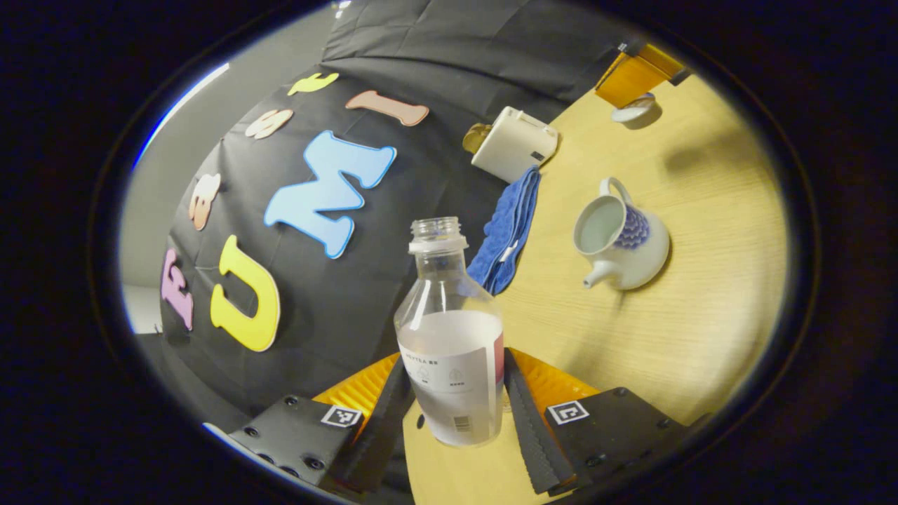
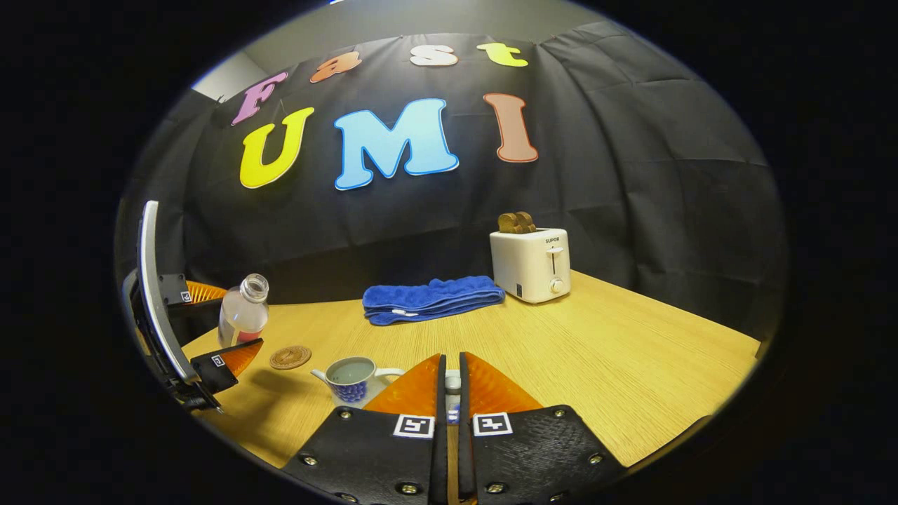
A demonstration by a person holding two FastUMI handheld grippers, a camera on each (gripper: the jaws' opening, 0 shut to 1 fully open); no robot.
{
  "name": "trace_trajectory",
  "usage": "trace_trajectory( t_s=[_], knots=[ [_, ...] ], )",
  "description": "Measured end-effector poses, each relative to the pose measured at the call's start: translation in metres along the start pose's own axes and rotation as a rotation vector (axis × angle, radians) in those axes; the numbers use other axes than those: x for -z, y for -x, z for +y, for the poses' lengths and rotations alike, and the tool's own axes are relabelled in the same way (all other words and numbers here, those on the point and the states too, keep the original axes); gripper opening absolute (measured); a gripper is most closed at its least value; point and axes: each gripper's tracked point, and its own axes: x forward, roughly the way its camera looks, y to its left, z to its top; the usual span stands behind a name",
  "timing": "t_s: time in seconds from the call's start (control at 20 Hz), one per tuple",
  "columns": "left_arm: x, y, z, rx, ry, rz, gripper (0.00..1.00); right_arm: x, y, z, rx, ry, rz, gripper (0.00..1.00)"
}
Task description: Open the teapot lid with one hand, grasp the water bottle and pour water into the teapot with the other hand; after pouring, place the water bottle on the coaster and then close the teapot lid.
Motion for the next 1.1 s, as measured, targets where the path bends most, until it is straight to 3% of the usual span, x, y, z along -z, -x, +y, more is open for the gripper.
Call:
trace_trajectory(
  t_s=[0.5, 1.1],
  knots=[
    [-0.005, -0.012, -0.014, 0.07, -0.281, 0.01, 0.87, 0.01, 0.005, -0.019, 0.025, -0.027, 0.02, 0.06],
    [-0.015, -0.024, -0.015, 0.103, -0.55, 0.027, 0.87, 0.023, 0.005, -0.026, 0.026, -0.049, 0.05, 0.06]
  ],
)
